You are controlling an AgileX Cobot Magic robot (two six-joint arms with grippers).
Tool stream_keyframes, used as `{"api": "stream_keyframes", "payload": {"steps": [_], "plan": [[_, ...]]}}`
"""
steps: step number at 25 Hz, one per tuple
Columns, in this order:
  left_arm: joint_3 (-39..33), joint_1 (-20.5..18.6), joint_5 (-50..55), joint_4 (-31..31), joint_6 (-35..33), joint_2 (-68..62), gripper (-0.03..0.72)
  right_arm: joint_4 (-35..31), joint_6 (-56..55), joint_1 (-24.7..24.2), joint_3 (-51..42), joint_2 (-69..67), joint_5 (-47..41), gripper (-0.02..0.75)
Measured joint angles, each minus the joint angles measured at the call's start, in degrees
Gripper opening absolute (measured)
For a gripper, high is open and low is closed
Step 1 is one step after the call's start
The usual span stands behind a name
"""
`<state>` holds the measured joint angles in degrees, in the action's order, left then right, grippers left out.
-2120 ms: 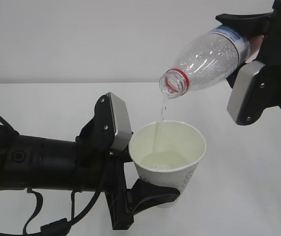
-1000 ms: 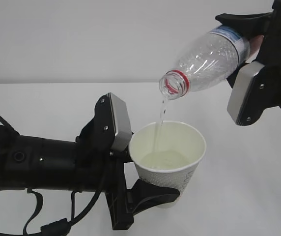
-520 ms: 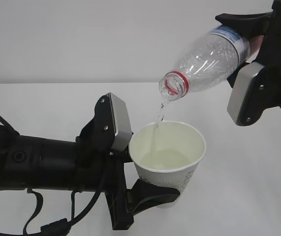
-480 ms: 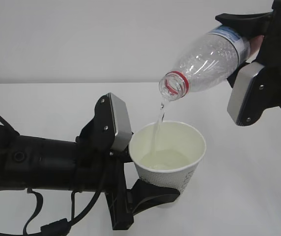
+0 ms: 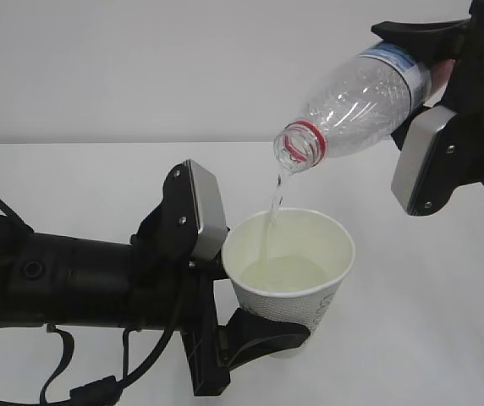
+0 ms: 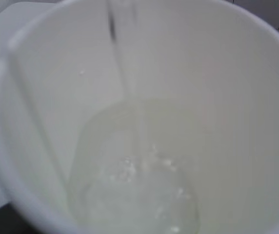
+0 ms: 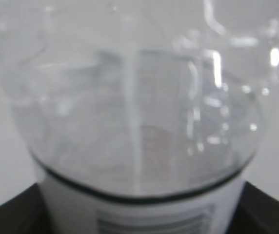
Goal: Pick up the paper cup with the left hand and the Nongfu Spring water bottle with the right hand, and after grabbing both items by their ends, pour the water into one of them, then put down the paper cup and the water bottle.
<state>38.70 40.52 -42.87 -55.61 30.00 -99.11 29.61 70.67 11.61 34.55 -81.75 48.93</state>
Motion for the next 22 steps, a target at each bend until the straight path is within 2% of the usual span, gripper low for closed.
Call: {"api": "stream_keyframes", "payload": {"steps": [22], "plan": [[0.00,0.00,0.00,0.00,0.00,0.00,0.543,0.00,0.56,0.00,0.00,0.00,0.00,0.512]]}}
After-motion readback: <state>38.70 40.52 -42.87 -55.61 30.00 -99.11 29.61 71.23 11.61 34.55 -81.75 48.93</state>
